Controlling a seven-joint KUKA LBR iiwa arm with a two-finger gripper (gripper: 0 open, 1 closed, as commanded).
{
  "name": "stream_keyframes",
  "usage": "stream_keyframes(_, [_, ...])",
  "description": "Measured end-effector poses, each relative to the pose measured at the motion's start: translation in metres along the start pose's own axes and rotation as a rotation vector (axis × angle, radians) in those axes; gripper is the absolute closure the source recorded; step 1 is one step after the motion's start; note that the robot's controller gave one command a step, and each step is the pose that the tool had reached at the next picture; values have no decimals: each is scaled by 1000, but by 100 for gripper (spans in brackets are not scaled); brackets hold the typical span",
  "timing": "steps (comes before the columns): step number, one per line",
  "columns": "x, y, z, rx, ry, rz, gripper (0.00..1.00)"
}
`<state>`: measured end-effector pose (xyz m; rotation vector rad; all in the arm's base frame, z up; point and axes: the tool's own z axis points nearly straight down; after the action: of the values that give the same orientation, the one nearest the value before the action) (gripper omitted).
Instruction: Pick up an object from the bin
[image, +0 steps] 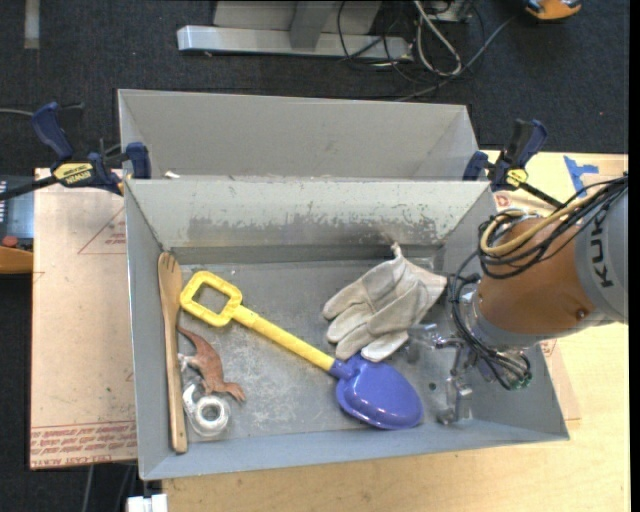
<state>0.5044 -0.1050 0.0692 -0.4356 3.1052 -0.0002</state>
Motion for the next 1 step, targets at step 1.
stream_keyframes(1, [-7,23,-48,-1,-2,105,0])
